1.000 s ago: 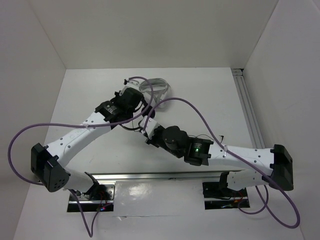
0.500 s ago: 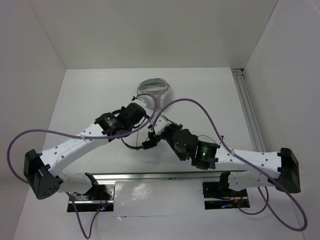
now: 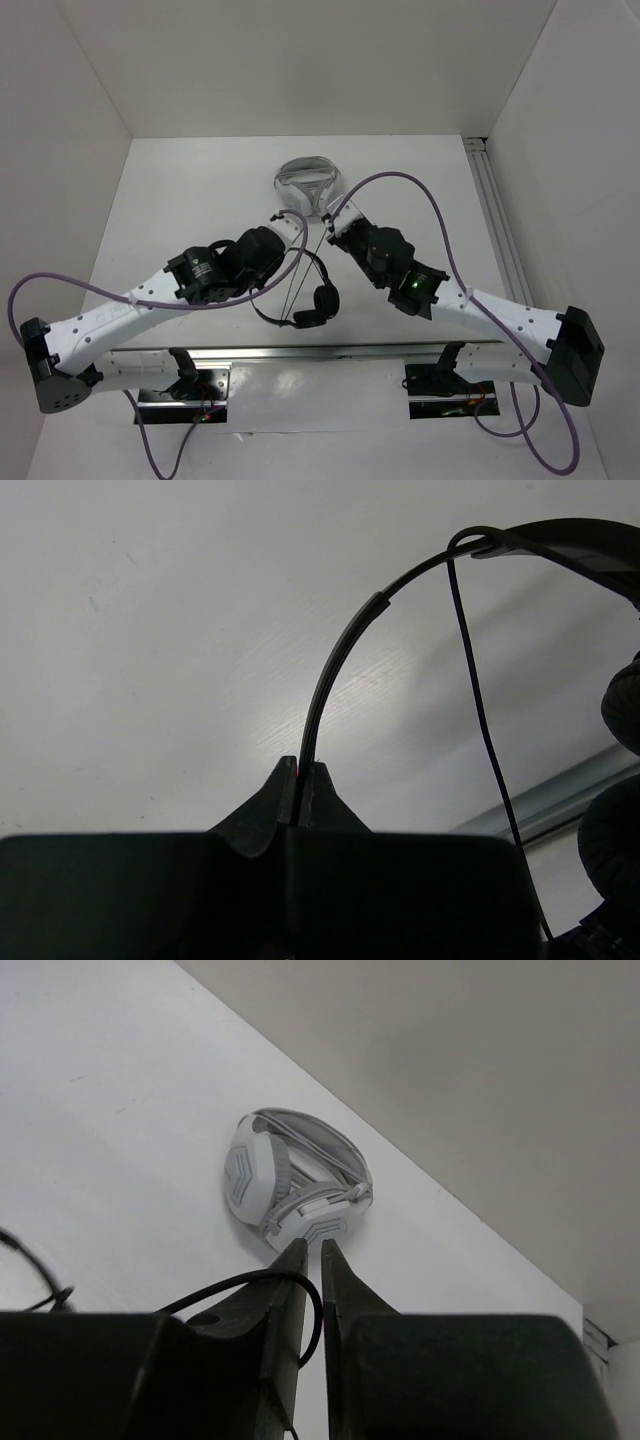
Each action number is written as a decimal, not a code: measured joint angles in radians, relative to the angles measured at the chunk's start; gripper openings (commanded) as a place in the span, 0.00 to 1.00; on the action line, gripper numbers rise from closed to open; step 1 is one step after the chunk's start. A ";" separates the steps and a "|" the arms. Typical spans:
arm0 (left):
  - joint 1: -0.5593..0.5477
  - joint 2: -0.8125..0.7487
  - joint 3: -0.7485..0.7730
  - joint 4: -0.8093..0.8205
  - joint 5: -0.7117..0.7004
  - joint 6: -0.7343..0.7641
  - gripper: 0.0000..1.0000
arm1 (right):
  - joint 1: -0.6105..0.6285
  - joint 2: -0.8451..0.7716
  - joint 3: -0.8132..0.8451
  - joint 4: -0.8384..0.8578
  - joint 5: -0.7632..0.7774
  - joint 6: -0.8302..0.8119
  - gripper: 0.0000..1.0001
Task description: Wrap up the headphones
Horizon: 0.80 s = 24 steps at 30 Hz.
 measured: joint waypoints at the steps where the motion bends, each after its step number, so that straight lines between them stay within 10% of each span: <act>1: -0.015 -0.012 0.000 -0.002 0.014 0.000 0.00 | -0.030 0.005 0.000 0.005 -0.034 0.013 0.17; 24: -0.081 -0.118 0.213 0.003 0.048 -0.020 0.00 | -0.195 0.311 -0.039 0.293 -0.659 0.374 0.11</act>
